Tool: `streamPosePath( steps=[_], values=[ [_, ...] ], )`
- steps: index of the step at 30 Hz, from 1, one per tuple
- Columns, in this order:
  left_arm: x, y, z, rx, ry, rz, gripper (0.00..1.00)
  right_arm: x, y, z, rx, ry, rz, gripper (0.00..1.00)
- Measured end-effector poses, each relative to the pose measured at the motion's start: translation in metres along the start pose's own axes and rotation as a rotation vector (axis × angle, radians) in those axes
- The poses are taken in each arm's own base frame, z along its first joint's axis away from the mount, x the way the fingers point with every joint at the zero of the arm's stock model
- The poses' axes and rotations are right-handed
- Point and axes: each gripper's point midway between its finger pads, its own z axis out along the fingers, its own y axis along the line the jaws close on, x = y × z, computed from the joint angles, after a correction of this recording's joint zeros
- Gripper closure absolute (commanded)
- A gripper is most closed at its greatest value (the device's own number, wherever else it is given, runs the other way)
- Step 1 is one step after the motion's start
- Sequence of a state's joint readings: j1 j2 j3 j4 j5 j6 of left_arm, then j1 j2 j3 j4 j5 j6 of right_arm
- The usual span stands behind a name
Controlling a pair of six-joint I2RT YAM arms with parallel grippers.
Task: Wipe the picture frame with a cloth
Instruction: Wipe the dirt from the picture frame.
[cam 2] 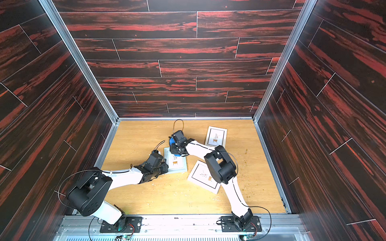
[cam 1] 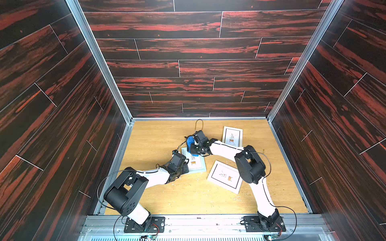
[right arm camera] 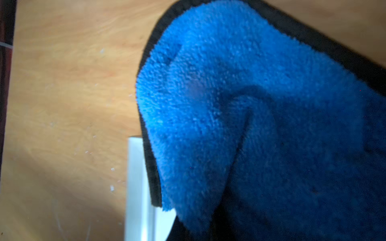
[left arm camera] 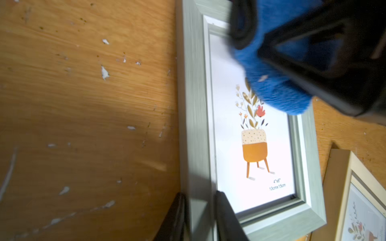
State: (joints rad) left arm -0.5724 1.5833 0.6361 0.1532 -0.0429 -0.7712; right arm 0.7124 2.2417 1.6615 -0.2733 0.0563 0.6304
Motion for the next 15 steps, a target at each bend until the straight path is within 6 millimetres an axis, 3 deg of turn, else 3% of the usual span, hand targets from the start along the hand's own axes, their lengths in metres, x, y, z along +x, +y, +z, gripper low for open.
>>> streamPosePath(
  steps=[3,8,10,15],
  values=[
    [0.000,0.000,0.000,0.000,0.000,0.000,0.77,0.000,0.010,0.002,-0.007,0.011,-0.008,1.00],
    [0.000,0.000,0.000,-0.001,-0.001,-0.004,0.77,0.012,0.057,0.018,-0.033,0.011,-0.074,1.00],
    [0.000,0.000,0.000,-0.002,-0.001,-0.004,0.77,0.014,0.054,0.016,-0.024,0.011,-0.076,1.00],
    [0.000,0.001,-0.001,-0.003,-0.002,0.001,0.77,0.013,0.013,0.000,0.009,0.016,-0.030,1.00]
  ],
)
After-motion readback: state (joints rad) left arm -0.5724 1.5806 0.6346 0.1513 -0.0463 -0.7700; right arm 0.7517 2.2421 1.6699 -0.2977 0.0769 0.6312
